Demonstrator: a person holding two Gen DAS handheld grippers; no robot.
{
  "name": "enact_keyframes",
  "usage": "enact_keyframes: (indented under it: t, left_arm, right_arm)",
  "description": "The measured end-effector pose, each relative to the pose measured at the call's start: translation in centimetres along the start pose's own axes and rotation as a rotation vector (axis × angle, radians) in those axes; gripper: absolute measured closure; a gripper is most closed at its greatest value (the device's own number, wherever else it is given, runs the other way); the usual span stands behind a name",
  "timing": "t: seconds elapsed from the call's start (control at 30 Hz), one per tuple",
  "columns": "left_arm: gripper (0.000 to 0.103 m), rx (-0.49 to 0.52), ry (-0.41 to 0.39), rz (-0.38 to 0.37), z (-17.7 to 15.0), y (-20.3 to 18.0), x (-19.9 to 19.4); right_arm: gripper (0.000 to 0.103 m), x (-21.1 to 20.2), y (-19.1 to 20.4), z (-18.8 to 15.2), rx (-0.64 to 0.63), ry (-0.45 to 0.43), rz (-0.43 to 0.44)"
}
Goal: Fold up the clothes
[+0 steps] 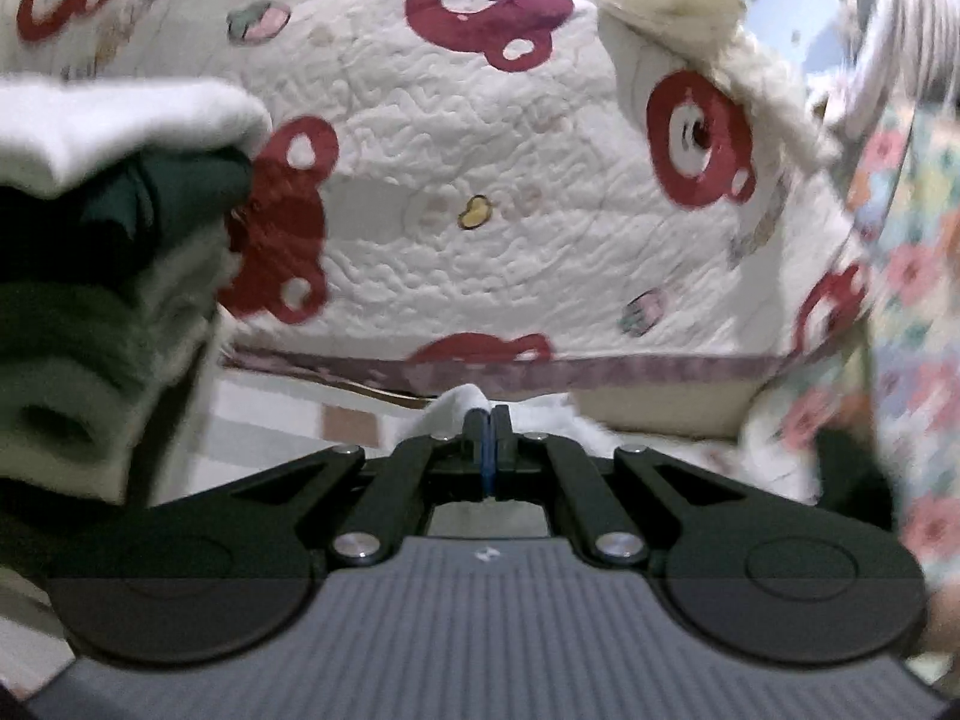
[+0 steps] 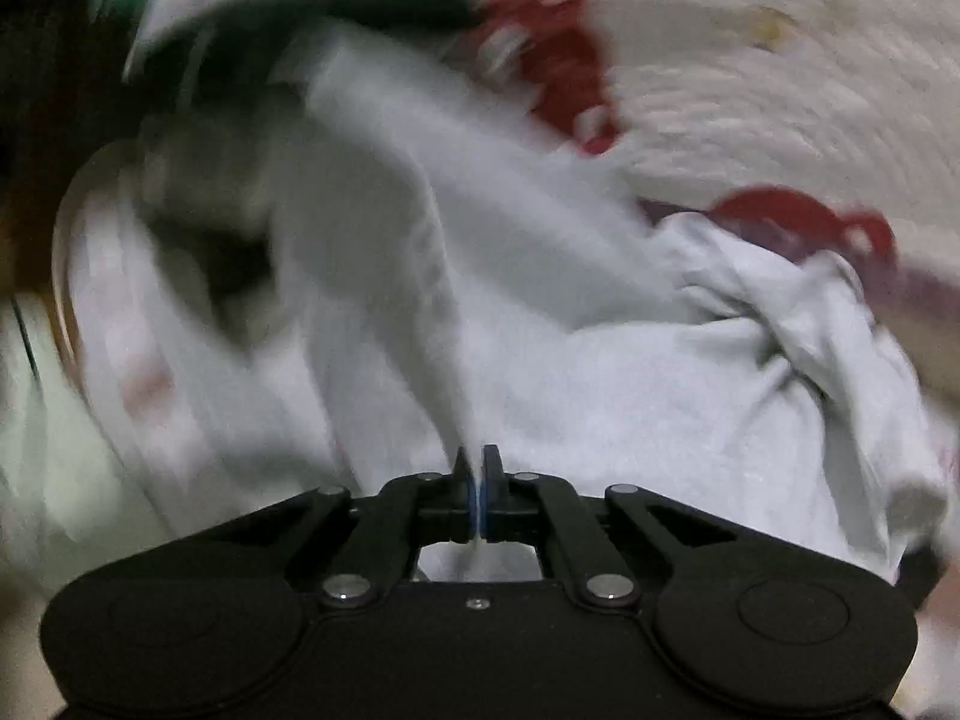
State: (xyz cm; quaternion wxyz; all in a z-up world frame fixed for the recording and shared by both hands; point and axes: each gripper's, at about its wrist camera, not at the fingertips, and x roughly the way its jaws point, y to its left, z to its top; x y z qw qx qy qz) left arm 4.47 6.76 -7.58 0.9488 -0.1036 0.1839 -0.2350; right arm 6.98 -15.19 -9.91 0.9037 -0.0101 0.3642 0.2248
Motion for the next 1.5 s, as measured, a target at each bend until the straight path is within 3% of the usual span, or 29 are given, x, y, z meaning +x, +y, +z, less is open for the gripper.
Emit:
enact_keyframes:
  t: [0.13,0.3,0.53,0.67,0.73,0.8,0.87,0.97,1.07,1.1,1.17,1.23,1.27,1.3,1.33,1.43,1.5]
  left_arm:
    - [0.103,-0.019,0.026,-0.034,-0.4,-0.4,0.6]
    - [0.102,0.047,0.103,-0.071,-1.8,-2.9,2.3]
    - [0.093,0.089,0.161,-0.127,-5.7,-6.2,3.9]
    - [0.074,0.134,0.199,-0.162,-7.5,-8.3,4.4]
    - [0.064,0.157,0.218,-0.179,-8.4,-9.4,4.7]
    - [0.047,0.192,0.242,-0.188,-9.3,-10.5,4.9]
    - [0.038,0.193,0.247,-0.159,-9.5,-11.3,5.6]
    - [0.036,0.194,0.256,-0.116,-9.9,-12.5,6.8]
    - [0.018,0.195,0.264,-0.074,-10.3,-13.7,7.9]
    - [0.018,0.196,0.267,-0.059,-10.4,-14.1,8.3]
    - [0.019,0.193,0.272,-0.047,-10.4,-14.3,10.2]
    - [0.051,0.193,0.3,-0.047,-10.2,-14.6,11.7]
    - [0.084,0.159,0.314,-0.055,-9.7,-14.5,12.2]
    - [0.091,0.124,0.328,-0.063,-9.3,-14.4,12.7]
    - [0.093,0.089,0.314,-0.078,-8.7,-14.4,12.7]
    - [0.094,0.142,0.282,-0.063,-7.6,-16.1,12.9]
    - [0.095,0.183,0.272,-0.091,-7.6,-17.3,13.0]
  right_arm:
    - [0.102,-5.2,-2.5,1.1,0.055,-0.11,-0.088]
    - [0.102,-10.2,-5.4,1.8,0.062,-0.194,-0.236]
    - [0.102,-15.5,-9.3,2.0,0.131,-0.307,-0.3]
    - [0.102,-17.8,-10.9,1.6,0.167,-0.386,-0.224]
    - [0.102,-18.4,-11.4,1.3,0.166,-0.402,-0.234]
    - [0.102,-19.2,-11.9,1.0,0.171,-0.415,-0.238]
    - [0.102,-19.8,-12.3,0.9,0.176,-0.425,-0.243]
    - [0.102,-20.8,-13.0,0.6,0.171,-0.45,-0.259]
    - [0.102,-22.2,-14.0,-0.2,0.205,-0.479,-0.244]
    - [0.102,-22.5,-14.4,-0.4,0.226,-0.487,-0.235]
    - [0.102,-23.4,-15.1,-1.3,0.251,-0.498,-0.235]
    - [0.102,-24.3,-15.8,-2.1,0.277,-0.509,-0.236]
    - [0.102,-24.8,-16.2,-2.5,0.289,-0.514,-0.236]
    - [0.102,-25.6,-16.5,-3.4,0.281,-0.51,-0.25]
    - [0.102,-26.3,-16.8,-4.4,0.271,-0.5,-0.277]
    - [0.101,-26.6,-18.1,-7.4,0.265,-0.402,-0.355]
    - [0.095,-26.0,-19.0,-9.8,0.267,-0.319,-0.493]
